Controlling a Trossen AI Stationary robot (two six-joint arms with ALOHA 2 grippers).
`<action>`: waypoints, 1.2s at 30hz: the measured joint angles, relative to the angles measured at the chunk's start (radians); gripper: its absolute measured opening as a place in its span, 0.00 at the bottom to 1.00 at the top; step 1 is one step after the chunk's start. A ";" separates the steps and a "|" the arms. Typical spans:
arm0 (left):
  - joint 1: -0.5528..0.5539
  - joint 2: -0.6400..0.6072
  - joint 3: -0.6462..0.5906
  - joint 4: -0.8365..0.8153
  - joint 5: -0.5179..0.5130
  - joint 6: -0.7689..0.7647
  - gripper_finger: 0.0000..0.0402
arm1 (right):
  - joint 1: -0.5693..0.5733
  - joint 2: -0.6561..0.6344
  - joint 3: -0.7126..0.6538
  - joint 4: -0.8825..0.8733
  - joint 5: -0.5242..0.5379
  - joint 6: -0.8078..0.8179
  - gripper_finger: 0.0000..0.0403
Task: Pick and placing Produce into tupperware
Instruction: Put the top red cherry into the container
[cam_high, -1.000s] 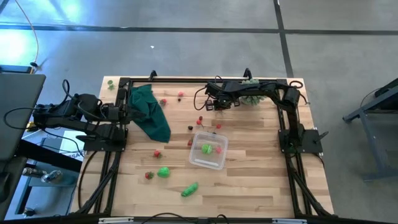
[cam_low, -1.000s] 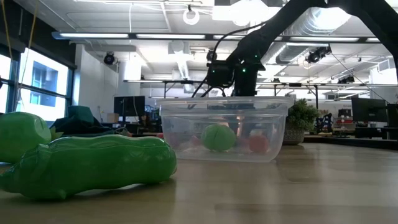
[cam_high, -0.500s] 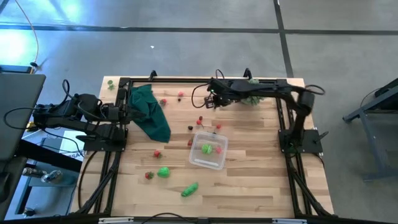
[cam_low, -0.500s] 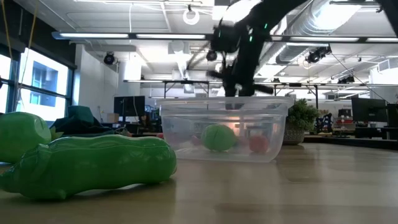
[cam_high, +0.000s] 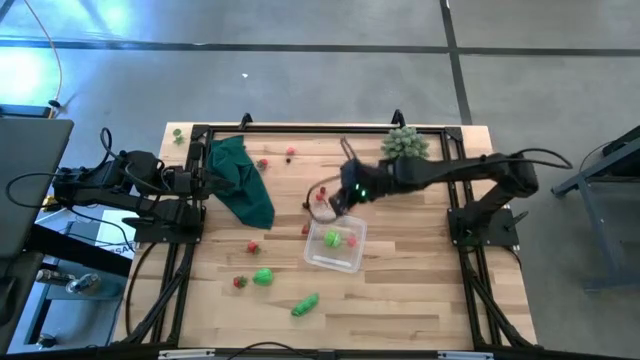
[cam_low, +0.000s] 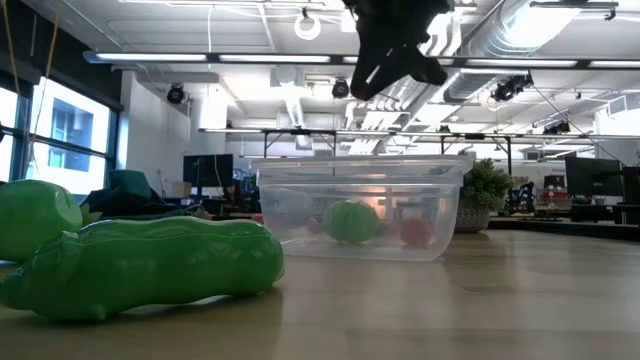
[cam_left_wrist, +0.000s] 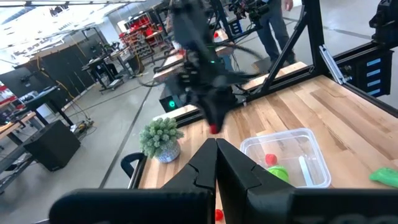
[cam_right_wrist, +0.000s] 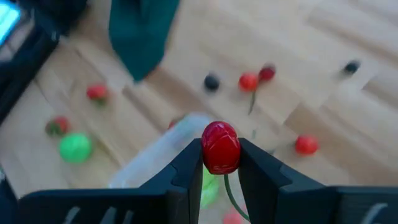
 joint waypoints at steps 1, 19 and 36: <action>0.000 0.000 0.000 0.000 0.000 0.000 0.00 | 0.020 0.016 0.000 0.003 -0.001 0.005 0.19; 0.000 0.000 0.000 0.000 0.000 0.000 0.00 | 0.089 0.295 -0.001 -0.008 -0.052 0.085 0.19; 0.000 0.000 0.000 0.000 0.000 0.000 0.00 | 0.090 0.322 -0.001 0.003 -0.102 0.050 0.21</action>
